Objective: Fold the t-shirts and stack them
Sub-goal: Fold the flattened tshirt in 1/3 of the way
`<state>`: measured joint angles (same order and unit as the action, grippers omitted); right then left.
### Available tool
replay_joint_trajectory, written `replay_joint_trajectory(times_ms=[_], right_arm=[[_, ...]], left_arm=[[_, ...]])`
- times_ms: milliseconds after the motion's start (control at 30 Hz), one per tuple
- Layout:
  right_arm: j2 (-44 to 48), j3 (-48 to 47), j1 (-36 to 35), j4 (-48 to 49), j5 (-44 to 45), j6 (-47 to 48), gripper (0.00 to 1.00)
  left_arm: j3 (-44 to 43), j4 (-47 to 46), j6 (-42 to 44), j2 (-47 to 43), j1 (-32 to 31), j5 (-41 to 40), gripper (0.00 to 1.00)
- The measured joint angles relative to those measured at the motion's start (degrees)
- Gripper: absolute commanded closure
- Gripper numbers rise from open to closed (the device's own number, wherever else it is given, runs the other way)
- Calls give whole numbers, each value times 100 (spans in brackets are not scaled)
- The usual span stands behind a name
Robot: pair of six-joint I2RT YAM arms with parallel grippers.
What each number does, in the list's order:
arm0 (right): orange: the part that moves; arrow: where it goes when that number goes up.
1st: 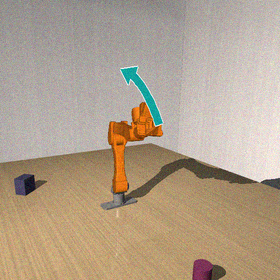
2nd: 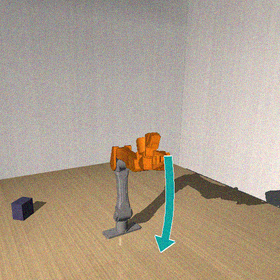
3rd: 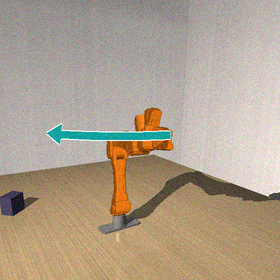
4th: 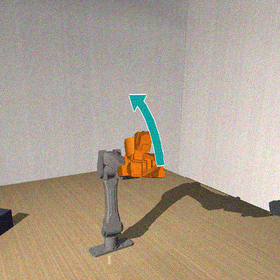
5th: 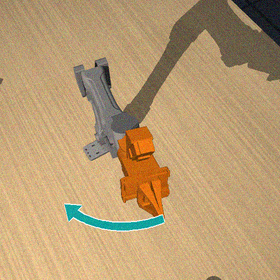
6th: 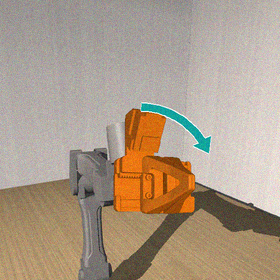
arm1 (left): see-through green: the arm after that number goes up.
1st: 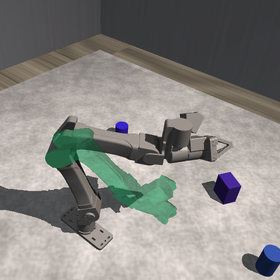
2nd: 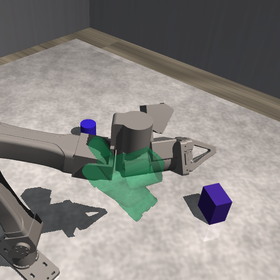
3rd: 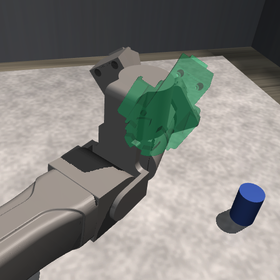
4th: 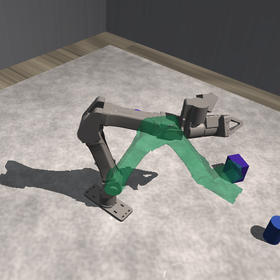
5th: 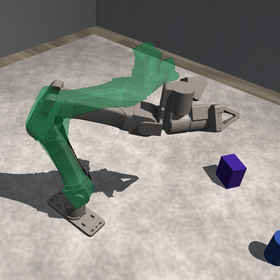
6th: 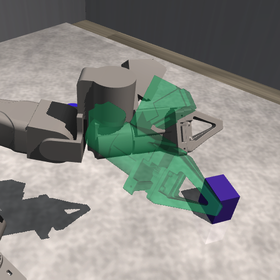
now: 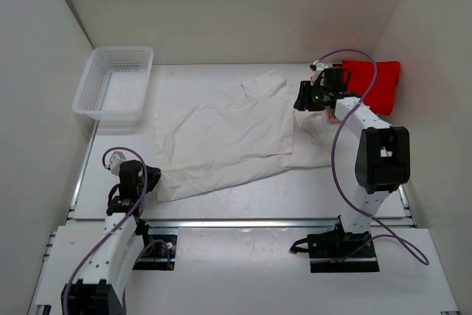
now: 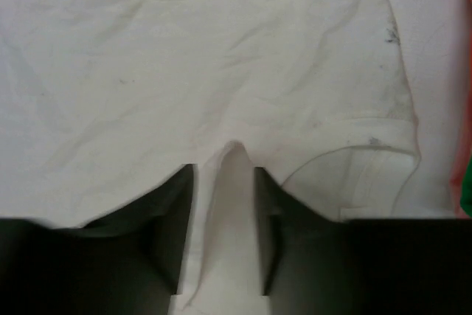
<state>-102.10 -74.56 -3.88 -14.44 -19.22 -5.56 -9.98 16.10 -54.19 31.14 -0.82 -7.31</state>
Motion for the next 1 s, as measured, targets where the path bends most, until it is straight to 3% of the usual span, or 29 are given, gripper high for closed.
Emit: replay_joint_trajectory(times_ms=[67,133,200,300,433,567,733,800,833,933,1000], right_arm=[[-122,-142,-44,-20,192,61,28],[-170,-267,-96,-61,428,138,22],[-122,-315,-105,-107,686,153,24],[186,-125,-129,-232,933,96,28],[1088,804,-48,-391,1176,4,47],[1790,1714,15,-538,1279,-136,43],[2009,2446,-15,-651,1462,-291,35],[1967,2618,-20,-667,1523,-319,41],[1917,2669,-17,-678,1556,-332,59],[1711,2756,9,-688,1670,-354,93],[1646,2798,76,-761,1703,-426,99]], left_arm=[[-131,-142,179,590,17,28,55],[-476,-160,380,1392,37,107,53],[-876,-94,605,1952,39,162,52],[-1394,109,940,2076,44,291,52],[-1777,494,1268,1720,-20,461,53],[-1648,745,1307,1296,-144,756,53],[-1235,717,1156,1567,-866,931,54],[-1029,680,1110,1810,-1075,1021,56],[-953,654,1110,1976,-1095,1040,55],[-1010,498,1128,2503,-1104,1058,57],[-1174,450,1185,2811,-1139,1036,58]])
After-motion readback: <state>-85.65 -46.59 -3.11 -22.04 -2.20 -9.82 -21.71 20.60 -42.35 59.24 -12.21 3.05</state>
